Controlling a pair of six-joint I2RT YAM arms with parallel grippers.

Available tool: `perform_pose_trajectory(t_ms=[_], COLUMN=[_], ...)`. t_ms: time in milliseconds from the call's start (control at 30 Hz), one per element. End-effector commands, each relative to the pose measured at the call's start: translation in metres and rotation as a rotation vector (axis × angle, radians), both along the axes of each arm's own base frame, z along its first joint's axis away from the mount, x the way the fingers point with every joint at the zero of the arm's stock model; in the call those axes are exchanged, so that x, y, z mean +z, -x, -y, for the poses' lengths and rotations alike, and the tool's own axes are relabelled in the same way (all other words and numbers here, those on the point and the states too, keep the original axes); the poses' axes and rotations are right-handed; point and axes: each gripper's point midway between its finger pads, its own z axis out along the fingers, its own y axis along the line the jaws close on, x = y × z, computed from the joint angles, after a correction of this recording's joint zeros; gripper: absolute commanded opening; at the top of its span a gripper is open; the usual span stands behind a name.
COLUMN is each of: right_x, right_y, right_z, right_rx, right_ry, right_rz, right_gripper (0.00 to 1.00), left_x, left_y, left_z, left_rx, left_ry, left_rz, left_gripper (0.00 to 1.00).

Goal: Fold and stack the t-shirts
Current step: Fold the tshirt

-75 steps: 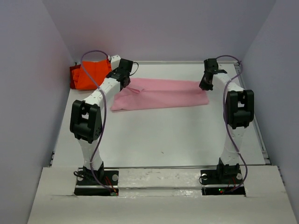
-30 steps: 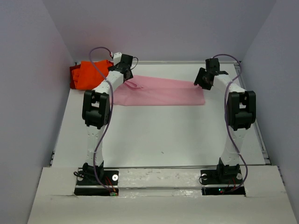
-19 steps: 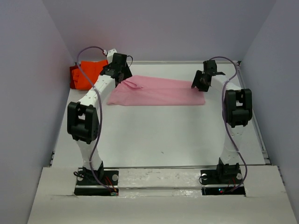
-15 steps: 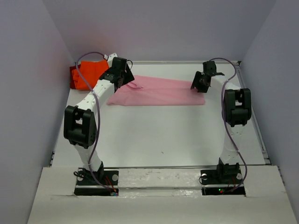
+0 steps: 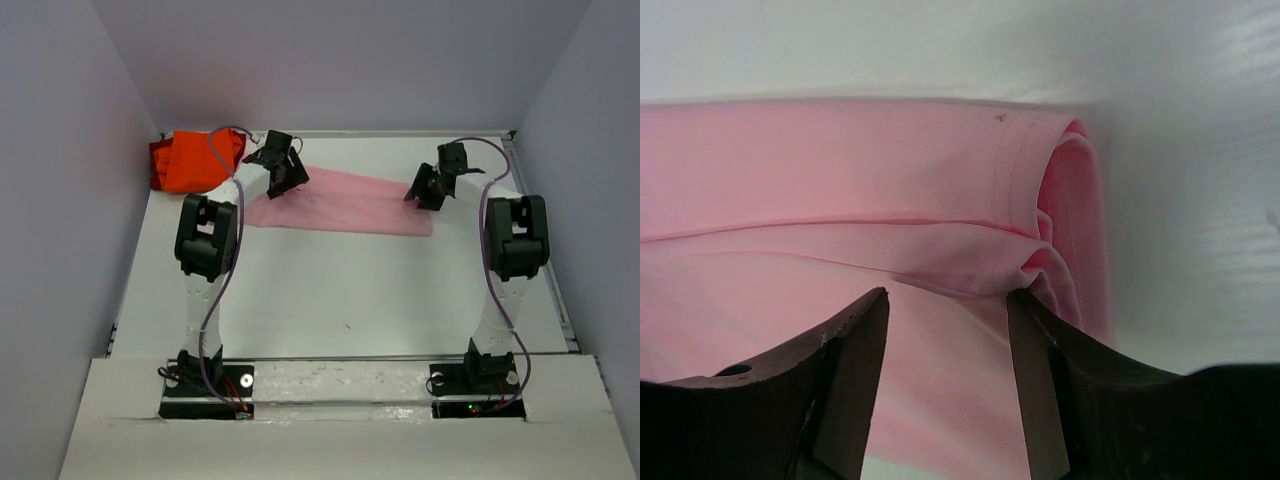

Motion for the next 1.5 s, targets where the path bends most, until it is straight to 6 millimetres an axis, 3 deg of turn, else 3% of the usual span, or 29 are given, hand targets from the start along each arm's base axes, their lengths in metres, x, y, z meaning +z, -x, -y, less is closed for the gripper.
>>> perform_pose_trajectory(t_ms=[0,67,267,467,667,767,867,967,1000,1033,1100,1133,1267,1467], right_x=[-0.012,-0.008,0.021,0.060,0.069,0.070,0.070,0.074,0.061,0.074,0.072,0.059,0.065,0.031], right_y=[0.047,0.060,0.111,0.158,0.190,0.183,0.161,0.131,0.122,0.114,0.090,0.083,0.068,0.057], right_z=[0.005,0.009,0.015,0.004,-0.005,-0.004,-0.003,-0.012,-0.014,-0.017,-0.024,-0.026,-0.054,-0.059], right_rx=[-0.048,-0.069,-0.112,-0.088,-0.009,0.024,0.027,0.045,0.051,0.055,0.068,0.065,0.118,0.112], right_ry=[0.022,0.031,0.020,-0.056,-0.084,-0.054,-0.036,-0.053,-0.055,-0.064,-0.088,-0.094,-0.116,-0.102], right_rz=[-0.102,-0.100,-0.047,0.041,0.074,0.087,0.094,0.131,0.097,0.128,0.112,0.084,0.094,0.023], right_gripper=[0.57,0.57,0.57,0.57,0.57,0.58,0.58,0.58,0.58,0.58,0.58,0.58,0.58,0.57], left_x=[-0.006,0.005,0.011,-0.004,-0.017,-0.020,-0.016,-0.010,-0.011,-0.009,-0.007,-0.007,-0.005,0.002], left_y=[-0.007,-0.017,-0.032,-0.030,-0.033,-0.031,-0.027,-0.025,-0.024,-0.024,-0.022,-0.022,-0.023,-0.030], left_z=[0.002,0.002,-0.002,-0.002,-0.001,-0.001,-0.002,-0.005,-0.005,-0.006,-0.008,-0.008,-0.010,-0.008], left_rx=[-0.020,-0.029,-0.042,-0.063,-0.077,-0.078,-0.073,-0.070,-0.071,-0.068,-0.066,-0.067,-0.059,-0.055], left_ry=[-0.004,-0.021,-0.054,-0.069,-0.078,-0.080,-0.076,-0.083,-0.085,-0.088,-0.094,-0.096,-0.097,-0.099], left_rz=[-0.060,-0.037,-0.035,-0.054,-0.070,-0.071,-0.062,-0.056,-0.059,-0.055,-0.055,-0.053,-0.052,-0.050], left_gripper=[0.80,0.80,0.80,0.80,0.79,0.79,0.79,0.79,0.79,0.79,0.79,0.79,0.79,0.79])
